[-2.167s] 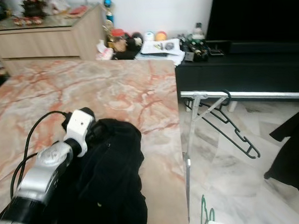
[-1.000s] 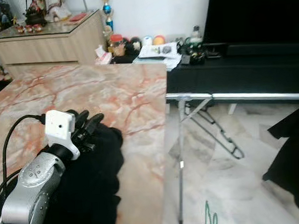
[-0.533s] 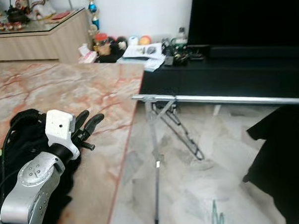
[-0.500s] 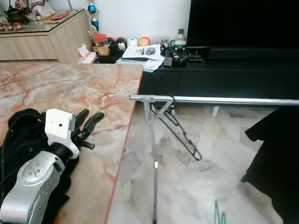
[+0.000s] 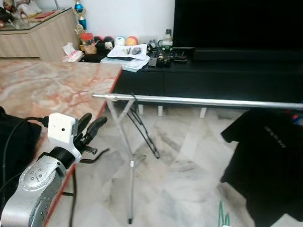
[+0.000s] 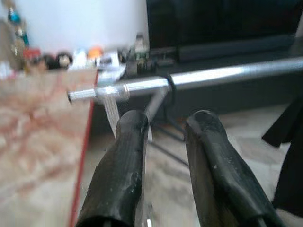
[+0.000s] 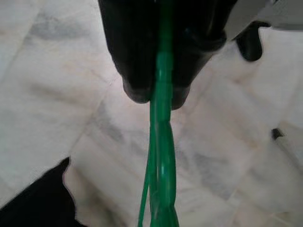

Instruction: Hang hanger

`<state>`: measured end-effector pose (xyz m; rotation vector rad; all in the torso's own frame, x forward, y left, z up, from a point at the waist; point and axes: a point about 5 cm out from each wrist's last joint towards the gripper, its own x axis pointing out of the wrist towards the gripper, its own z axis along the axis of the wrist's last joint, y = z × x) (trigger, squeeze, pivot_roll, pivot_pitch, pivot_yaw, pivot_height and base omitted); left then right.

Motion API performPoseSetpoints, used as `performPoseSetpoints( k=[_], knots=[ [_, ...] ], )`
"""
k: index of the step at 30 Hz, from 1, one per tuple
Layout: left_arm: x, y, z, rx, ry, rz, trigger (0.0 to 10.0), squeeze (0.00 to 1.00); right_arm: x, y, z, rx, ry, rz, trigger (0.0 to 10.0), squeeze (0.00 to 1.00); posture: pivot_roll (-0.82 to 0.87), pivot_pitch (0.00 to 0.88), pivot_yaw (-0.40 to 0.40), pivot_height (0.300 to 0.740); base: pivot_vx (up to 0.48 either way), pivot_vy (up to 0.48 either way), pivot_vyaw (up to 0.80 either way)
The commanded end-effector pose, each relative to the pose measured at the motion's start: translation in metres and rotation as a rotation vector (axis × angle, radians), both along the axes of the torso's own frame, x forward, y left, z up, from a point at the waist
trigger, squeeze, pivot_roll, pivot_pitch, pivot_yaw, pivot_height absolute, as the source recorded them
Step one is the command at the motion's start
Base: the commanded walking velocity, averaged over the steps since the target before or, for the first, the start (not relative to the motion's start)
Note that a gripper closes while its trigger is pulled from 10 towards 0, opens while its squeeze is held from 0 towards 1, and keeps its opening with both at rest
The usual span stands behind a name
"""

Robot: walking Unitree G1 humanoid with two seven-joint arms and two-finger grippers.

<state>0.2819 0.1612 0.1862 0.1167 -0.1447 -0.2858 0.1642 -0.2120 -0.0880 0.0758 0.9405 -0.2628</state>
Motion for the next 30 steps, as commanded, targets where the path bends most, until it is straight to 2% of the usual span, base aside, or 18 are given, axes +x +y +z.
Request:
performPoseSetpoints(
  k=[1,4,6,7,8,10,13,14,15,20,22,24,25,30],
  knots=[
    [0.0,-0.003,0.005,0.01,-0.016,-0.014,10.0,0.0,0.001,0.0,0.0,-0.001,-0.002,0.017,10.0,0.0,0.05,0.065,0.026,0.74,0.0,-0.461,0.0],
    [-0.002,-0.004,-0.003,0.014,0.038,-0.054,10.0,0.0,0.012,0.0,0.006,0.005,-0.041,0.045,10.0,0.0,0.05,0.068,0.023,0.74,0.0,-0.18,0.0],
    [-0.006,-0.006,-0.012,0.069,0.085,-0.124,10.0,0.0,0.019,0.0,0.009,0.019,-0.055,0.087,10.0,0.0,0.04,0.069,0.023,0.74,0.0,0.0,0.0],
    [-0.01,-0.008,-0.021,0.108,0.14,-0.201,10.0,0.0,0.025,0.0,0.012,0.005,-0.068,0.16,10.0,0.0,0.04,0.07,0.02,0.74,0.0,0.0,0.0],
    [-0.011,-0.008,-0.023,0.116,0.156,-0.223,10.0,0.0,0.027,0.0,0.014,-0.002,-0.072,0.183,10.0,0.0,0.04,0.069,0.019,0.74,0.0,0.0,0.0],
    [-0.015,-0.008,-0.033,0.209,0.193,-0.304,10.0,0.0,0.037,-0.002,0.019,-0.034,-0.075,0.304,10.0,0.0,0.04,0.07,0.016,0.74,0.0,0.0,0.0],
    [-0.016,-0.008,-0.04,0.27,0.22,-0.363,10.0,0.0,0.046,-0.005,0.026,-0.056,-0.094,0.398,10.0,0.0,0.04,0.072,0.013,0.74,0.0,0.0,0.0],
    [-0.016,-0.011,-0.048,0.344,0.241,-0.426,10.0,0.0,0.057,-0.005,0.034,-0.05,-0.118,0.506,10.0,0.0,0.04,0.071,0.014,0.74,0.0,0.0,0.0],
    [-0.016,-0.012,-0.051,0.376,0.252,-0.459,10.0,0.0,0.062,-0.005,0.038,-0.045,-0.128,0.558,10.0,0.0,0.04,0.071,0.014,0.74,0.0,0.0,0.0],
    [-0.017,-0.025,-0.058,0.463,0.294,-0.646,10.0,0.0,0.085,0.0,0.062,0.053,-0.177,0.896,10.0,0.0,0.02,0.069,0.013,0.74,0.0,0.0,0.0],
    [-0.016,-0.034,-0.06,0.501,0.302,-0.749,10.0,0.0,0.097,-0.002,0.081,0.077,-0.17,1.103,10.0,0.0,0.01,0.067,0.011,0.74,0.0,0.0,0.0],
    [-0.016,-0.035,-0.06,0.515,0.305,-0.779,10.0,0.0,0.1,-0.003,0.088,0.101,-0.163,1.176,10.0,0.0,0.01,0.065,0.01,0.74,0.0,0.0,0.0],
    [-0.015,-0.038,-0.06,0.523,0.301,-0.811,10.0,0.0,0.103,-0.002,0.096,0.123,-0.15,1.284,10.0,0.0,0.01,0.064,0.01,0.74,0.0,0.0,0.0],
    [-0.014,-0.045,-0.057,0.551,0.301,-0.913,10.0,0.0,0.108,0.002,0.115,0.159,-0.13,1.497,10.0,0.0,0.0,0.062,0.007,0.74,0.0,0.0,0.0]
  ],
)
